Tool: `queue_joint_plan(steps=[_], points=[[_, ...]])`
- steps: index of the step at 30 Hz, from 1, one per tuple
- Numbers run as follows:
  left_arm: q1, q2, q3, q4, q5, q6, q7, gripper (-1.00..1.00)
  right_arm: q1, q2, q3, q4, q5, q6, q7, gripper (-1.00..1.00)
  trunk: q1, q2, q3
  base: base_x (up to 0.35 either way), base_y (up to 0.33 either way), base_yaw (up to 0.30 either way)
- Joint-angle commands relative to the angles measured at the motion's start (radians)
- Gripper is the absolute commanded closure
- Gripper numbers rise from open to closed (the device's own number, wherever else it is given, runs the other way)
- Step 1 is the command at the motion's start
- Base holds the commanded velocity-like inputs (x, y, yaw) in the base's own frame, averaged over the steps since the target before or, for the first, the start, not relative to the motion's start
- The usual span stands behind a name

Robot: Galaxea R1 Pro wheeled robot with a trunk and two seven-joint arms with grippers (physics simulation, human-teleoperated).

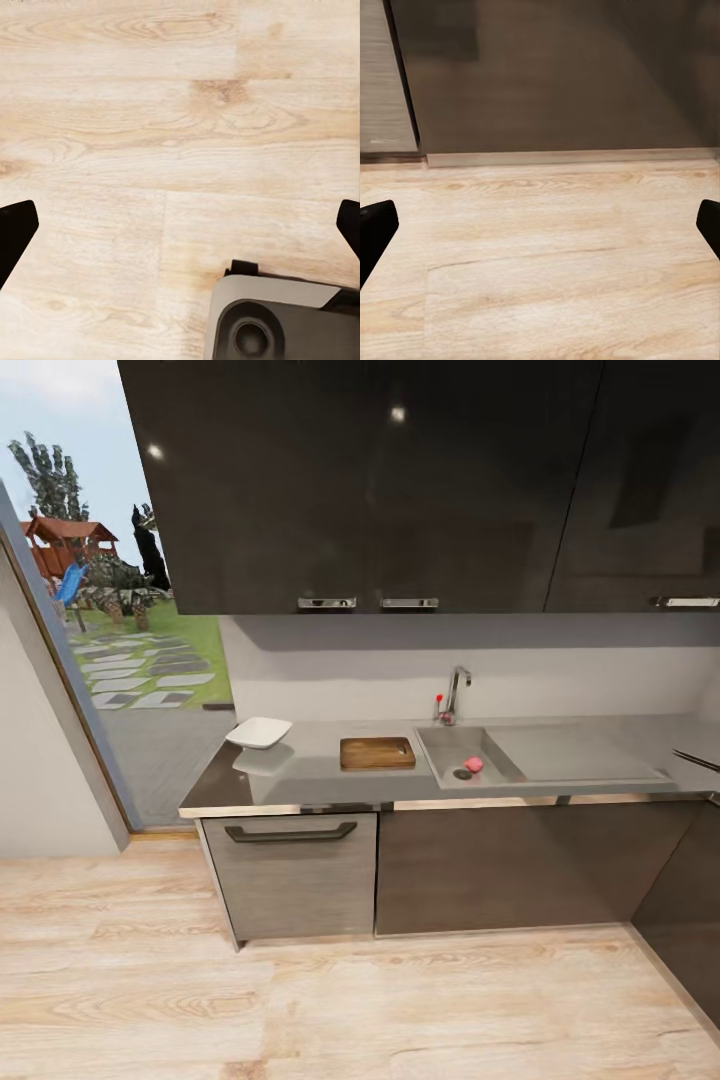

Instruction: In the kitchen, take the Vidalia onion out of the sink, dice it on the chopping board with the paring knife, put the diced onion into the bowl on the countertop, then place both the paring knife and the chopping board into the sink.

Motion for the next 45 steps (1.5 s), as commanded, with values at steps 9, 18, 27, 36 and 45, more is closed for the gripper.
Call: queue_joint_plan(steps=[9,18,27,36,45], points=[[0.0,0.0,0.0,-0.001,0.0,-0.014,0.002,-1.0,-0.001,0.002,-0.004,0.001,0.011,-0.001,-0.007,-1.0,0.001,-0.002,-0.001,0.0,0.0,-0.092],[0.0,0.0,0.0,-0.001,0.0,-0.015,0.002,-1.0,-0.001,0.002,-0.004,0.001,0.011,-0.001,-0.007,-1.0,0.001,-0.002,0.005,0.0,0.0,-0.25],[0.0,0.0,-0.001,-0.001,-0.001,-0.015,0.002,-1.0,-0.001,0.003,-0.004,0.002,0.011,-0.001,-0.007,-1.0,0.001,-0.002,0.012,0.0,-0.023,-0.235],[0.0,0.0,-0.001,-0.001,-0.001,-0.015,0.002,-1.0,-0.001,0.005,-0.004,0.002,0.011,-0.001,-0.007,-1.0,0.001,-0.002,0.013,0.019,-0.254,-0.024],[0.0,0.0,-0.001,-0.001,-0.001,-0.015,0.002,-1.0,-0.001,0.006,-0.002,0.002,0.011,-0.001,-0.007,-1.0,0.001,-0.002,0.013,0.182,-0.23,-0.001]])
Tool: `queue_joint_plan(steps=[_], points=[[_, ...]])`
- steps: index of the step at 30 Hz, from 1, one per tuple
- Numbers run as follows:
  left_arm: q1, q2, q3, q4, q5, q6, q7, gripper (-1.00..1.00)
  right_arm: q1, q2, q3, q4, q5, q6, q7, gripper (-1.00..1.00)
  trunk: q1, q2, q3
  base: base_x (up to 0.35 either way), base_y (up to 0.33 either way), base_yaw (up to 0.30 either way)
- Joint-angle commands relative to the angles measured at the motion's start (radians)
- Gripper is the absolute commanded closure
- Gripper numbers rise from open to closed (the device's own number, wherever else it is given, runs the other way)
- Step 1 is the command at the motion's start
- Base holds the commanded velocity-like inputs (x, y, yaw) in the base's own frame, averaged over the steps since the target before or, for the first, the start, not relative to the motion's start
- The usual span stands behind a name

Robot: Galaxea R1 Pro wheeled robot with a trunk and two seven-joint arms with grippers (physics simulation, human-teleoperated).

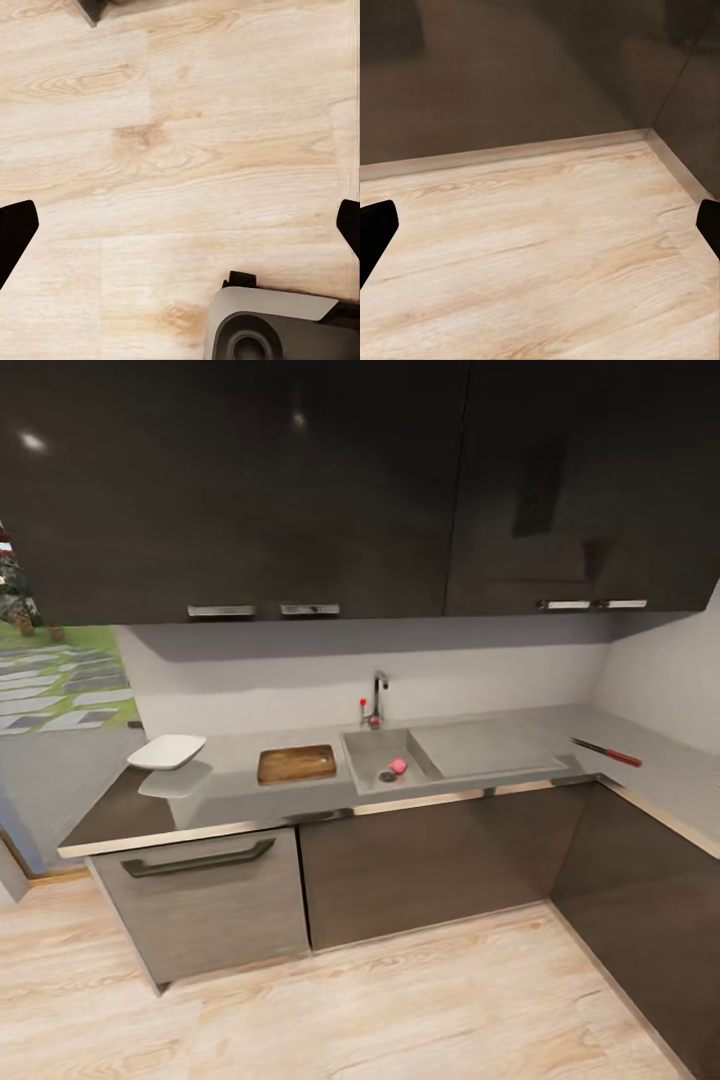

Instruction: In the kitchen, take the Vidalia onion out of the sink, dice it on the chopping board with the paring knife, put the diced onion into the bowl on the countertop, then place both the paring knife and the chopping board into the sink.

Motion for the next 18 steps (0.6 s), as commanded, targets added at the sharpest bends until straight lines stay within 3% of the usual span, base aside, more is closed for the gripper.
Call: queue_joint_plan(steps=[1,18], points=[[0.0,0.0,0.0,-0.001,0.0,-0.001,0.003,-1.0,-0.001,0.0,-0.005,0.0,0.011,-0.001,-0.007,-1.0,0.001,-0.002,-0.002,0.217,-0.228,0.0],[0.0,0.0,0.0,-0.001,-0.001,-0.001,0.003,-1.0,-0.001,0.001,-0.005,0.001,0.011,-0.001,-0.008,-1.0,0.001,-0.002,-0.002,0.212,-0.212,0.0]])
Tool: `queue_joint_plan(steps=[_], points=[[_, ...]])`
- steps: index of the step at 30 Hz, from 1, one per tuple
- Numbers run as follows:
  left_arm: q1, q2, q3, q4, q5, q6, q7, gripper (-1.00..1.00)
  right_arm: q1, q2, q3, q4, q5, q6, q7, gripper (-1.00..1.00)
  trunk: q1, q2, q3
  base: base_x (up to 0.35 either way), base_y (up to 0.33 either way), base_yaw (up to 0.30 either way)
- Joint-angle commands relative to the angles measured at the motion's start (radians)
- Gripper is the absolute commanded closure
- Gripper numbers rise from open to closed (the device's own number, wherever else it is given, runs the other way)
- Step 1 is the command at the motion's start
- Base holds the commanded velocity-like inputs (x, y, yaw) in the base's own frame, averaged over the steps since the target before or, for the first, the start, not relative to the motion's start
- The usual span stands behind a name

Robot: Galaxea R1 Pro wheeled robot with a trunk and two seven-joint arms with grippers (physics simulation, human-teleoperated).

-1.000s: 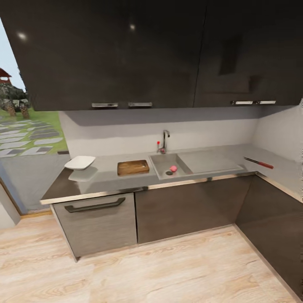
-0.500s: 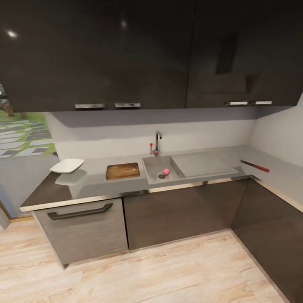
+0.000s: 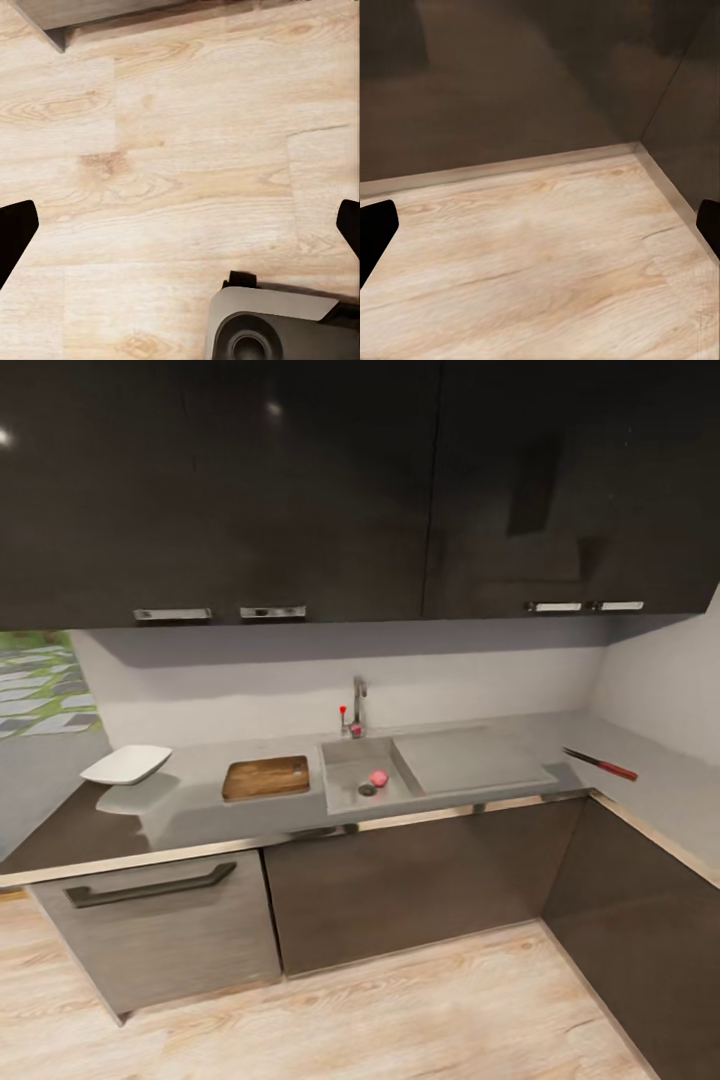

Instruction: In the kitchen, take the Vidalia onion out of the sink, dice it on the chopping board with the paring knife, put the diced onion into the bowl on the countertop, then place both the paring knife and the chopping board into the sink.

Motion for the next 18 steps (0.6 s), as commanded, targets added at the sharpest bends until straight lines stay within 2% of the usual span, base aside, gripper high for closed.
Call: queue_joint_plan(steps=[1,12,15,17,18], points=[[0.0,0.0,0.0,-0.001,0.0,-0.001,0.003,-1.0,-0.001,0.0,-0.005,0.0,0.011,-0.001,-0.007,-1.0,0.001,-0.002,-0.002,0.052,-0.055,0.0],[0.0,-0.002,-0.003,0.001,0.0,-0.001,0.002,-1.0,-0.001,-0.001,-0.005,0.0,0.011,-0.001,-0.007,-1.0,0.001,-0.002,-0.002,0.006,-0.007,0.0],[0.0,-0.017,-0.001,0.006,-0.001,0.003,0.002,-1.0,-0.001,-0.005,-0.006,0.0,0.011,-0.001,-0.007,-1.0,0.001,-0.002,-0.002,0.0,0.0,0.0],[0.0,-0.046,-0.001,-0.045,-0.003,0.02,0.006,-1.0,-0.001,-0.013,-0.007,0.0,0.011,-0.001,-0.007,-1.0,0.001,-0.002,-0.002,0.0,0.0,0.0],[0.0,-0.053,-0.001,-0.066,-0.004,0.031,0.007,-1.0,-0.001,-0.016,-0.007,0.0,0.011,-0.001,-0.007,-1.0,0.001,-0.002,-0.002,0.0,0.0,0.0]])
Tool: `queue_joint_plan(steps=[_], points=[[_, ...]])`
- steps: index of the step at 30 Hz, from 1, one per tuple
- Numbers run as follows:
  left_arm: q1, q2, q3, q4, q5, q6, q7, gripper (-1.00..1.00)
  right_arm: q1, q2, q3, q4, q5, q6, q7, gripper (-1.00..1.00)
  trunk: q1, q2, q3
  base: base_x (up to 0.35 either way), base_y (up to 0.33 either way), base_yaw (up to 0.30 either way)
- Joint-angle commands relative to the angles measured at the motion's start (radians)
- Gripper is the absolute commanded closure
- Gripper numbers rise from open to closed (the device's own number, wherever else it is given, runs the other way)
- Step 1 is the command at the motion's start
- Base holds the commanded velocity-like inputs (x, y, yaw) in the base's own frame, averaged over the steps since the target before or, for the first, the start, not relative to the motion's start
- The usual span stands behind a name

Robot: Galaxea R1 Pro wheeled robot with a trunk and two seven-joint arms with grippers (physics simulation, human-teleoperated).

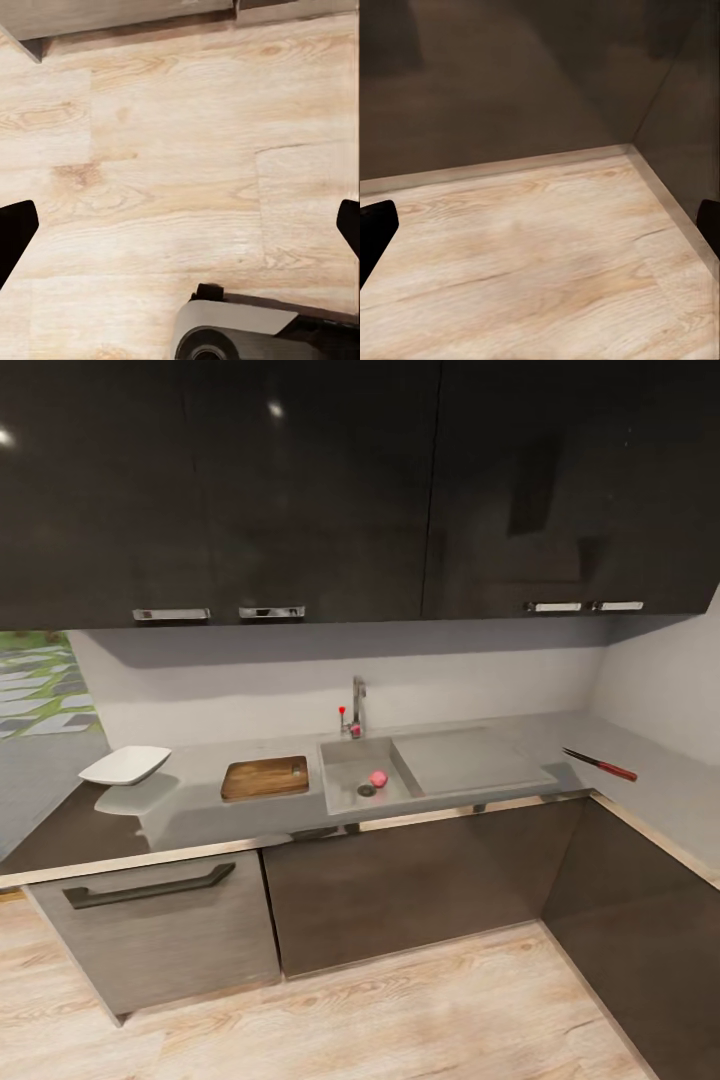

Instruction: In the kitchen, take the Vidalia onion out of the sink, dice it on the chopping board with the paring knife, put the diced onion into the bowl on the countertop, then place both the paring knife and the chopping board into the sink.

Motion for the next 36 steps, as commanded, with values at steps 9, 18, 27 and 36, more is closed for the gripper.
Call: queue_joint_plan(steps=[9,18,27,36], points=[[0.0,-0.057,-0.119,-0.552,-0.002,0.62,0.002,-1.0,-0.001,-0.022,-0.006,-0.001,0.011,0.068,-0.006,-1.0,0.001,-0.002,-0.002,0.0,0.0,0.0],[-0.003,-0.078,-0.262,-0.974,-0.003,0.932,0.004,-1.0,-0.001,-0.024,-0.006,-0.003,0.011,0.123,-0.004,-1.0,0.001,-0.002,-0.002,0.0,0.0,0.0],[-0.167,-0.091,-0.271,-1.075,-0.002,1.041,0.001,-1.0,-0.001,-0.022,-0.006,-0.003,0.011,0.132,-0.004,-1.0,0.001,-0.002,-0.002,0.0,0.0,0.0],[-0.533,-0.095,-0.273,-1.028,0.02,1.211,0.001,-1.0,-0.001,-0.02,-0.006,-0.004,0.011,0.186,0.0,-1.0,0.001,-0.002,-0.002,0.0,0.0,0.0]])
